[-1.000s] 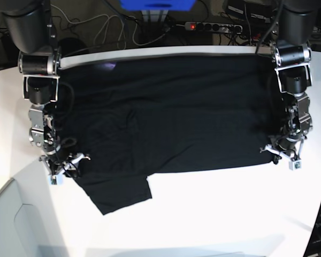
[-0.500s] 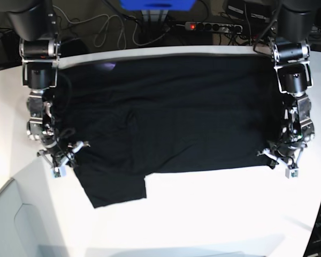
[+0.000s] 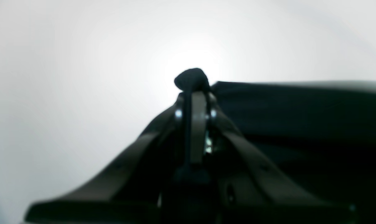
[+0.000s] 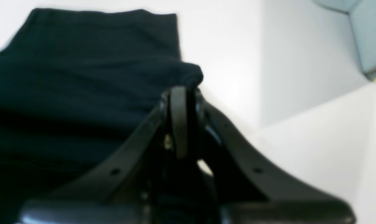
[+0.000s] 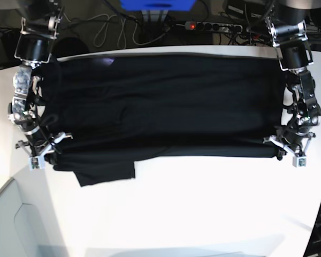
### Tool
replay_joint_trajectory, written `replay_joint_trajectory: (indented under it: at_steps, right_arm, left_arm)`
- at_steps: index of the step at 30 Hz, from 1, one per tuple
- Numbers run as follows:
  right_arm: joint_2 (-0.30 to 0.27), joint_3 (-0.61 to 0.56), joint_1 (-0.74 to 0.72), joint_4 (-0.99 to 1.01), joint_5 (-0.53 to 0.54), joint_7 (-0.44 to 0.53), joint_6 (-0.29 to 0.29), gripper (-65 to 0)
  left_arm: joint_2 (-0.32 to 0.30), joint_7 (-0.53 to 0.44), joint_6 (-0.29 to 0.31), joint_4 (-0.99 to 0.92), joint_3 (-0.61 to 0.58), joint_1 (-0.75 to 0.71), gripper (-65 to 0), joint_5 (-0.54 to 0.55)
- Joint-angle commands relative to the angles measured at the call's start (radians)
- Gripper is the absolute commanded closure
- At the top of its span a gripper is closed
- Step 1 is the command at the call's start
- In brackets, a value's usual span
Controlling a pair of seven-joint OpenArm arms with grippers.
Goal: Fold the T-shirt properly
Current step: 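Lift the hem and fold it over toward the shoulder edge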
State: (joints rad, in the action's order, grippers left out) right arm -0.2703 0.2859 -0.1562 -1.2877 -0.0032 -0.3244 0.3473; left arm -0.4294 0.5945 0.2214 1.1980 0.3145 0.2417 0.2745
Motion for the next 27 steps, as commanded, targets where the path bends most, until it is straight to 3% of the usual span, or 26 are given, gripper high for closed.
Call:
replay_joint_trajectory:
  at_steps: [1,9,14,21,27]
  right_arm:
    - [-0.014,0.011,0.005,-0.045,0.013,0.031,0.008,-0.1]
    - [-0.016,0.020,0.165,-0.224,0.015,0.038,0.008,-0.1]
    - [-0.011,0.078,0.261,-0.292,0.015,0.035,0.008,-0.1]
    - [-0.011,0.083,0.337,-0.293,0.012,0.034,0.009,-0.1]
    - [-0.011,0.085,0.384,-0.295,0.012,0.034,0.009,-0.1]
  left_arm:
    - [-0.004,-0.012,0.003,0.050,0.028,0.011,0.0,0.007]
    - [0.093,0.097,0.011,0.323,0.193,-0.161,0.0,0.009]
    - [0.162,0.114,0.011,0.460,0.268,-0.281,0.0,0.009]
    - [0.205,0.114,0.013,0.471,0.341,-0.367,0.0,0.010]
    - [0.203,0.114,0.013,0.475,0.343,-0.416,0.0,0.010]
